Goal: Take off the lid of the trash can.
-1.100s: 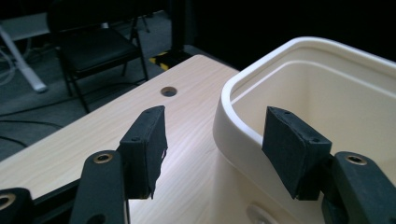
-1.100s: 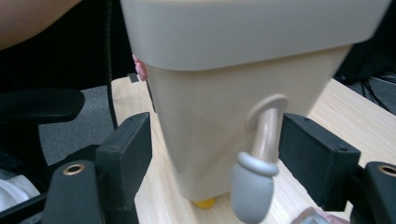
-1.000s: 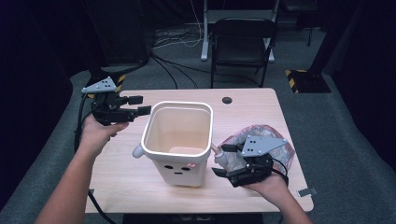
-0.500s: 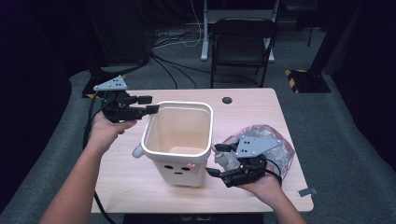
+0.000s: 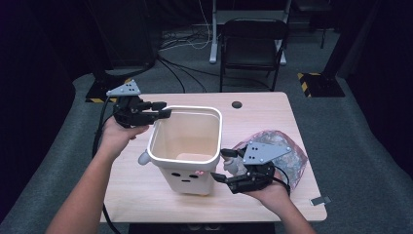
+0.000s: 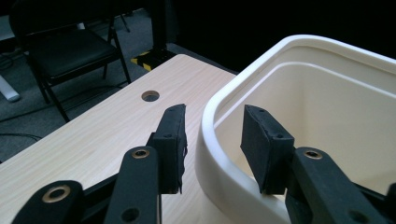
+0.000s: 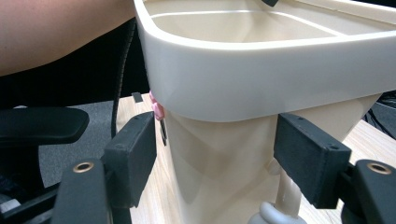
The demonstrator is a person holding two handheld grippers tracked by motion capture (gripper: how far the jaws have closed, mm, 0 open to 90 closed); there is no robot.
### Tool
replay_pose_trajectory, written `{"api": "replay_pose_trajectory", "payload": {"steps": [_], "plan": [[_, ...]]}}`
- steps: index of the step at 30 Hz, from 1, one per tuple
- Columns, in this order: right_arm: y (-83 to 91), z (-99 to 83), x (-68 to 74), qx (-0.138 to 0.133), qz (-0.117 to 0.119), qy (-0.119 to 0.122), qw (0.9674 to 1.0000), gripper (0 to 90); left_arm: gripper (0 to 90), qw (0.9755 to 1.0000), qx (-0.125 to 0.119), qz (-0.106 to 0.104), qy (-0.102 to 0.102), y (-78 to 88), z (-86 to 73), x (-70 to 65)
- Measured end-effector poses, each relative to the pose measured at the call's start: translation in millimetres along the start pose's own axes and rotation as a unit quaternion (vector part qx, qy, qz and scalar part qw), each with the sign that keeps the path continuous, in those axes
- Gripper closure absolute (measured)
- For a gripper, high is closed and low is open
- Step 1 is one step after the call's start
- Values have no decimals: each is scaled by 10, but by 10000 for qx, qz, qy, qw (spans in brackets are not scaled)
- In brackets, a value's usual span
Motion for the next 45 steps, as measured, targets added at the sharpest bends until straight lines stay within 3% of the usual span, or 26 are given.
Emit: {"api": "replay_pose_trajectory", "payload": {"steps": [22,32,45], "plan": [[-25,-8,-31,-97,-140,42,9998,386,788,9996,-109,204,-153,-34,55,21],[3,75,-38,-294,-92,-121,9995,373,797,9996,-11,203,-187,-24,93,21],[-5,88,-43,-167,-136,-87,9997,358,799,9991,111,263,-308,28,237,-1]]}}
Point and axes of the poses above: each handheld gripper's, and its own axes: y roughly backward along the jaws, z roughly out of its top, x roughly to its left, the point moved 10 cm from there along -y, roughly forward along the jaws, and after that the axes turned 7 degrees about -x, right-handed, at the moved point
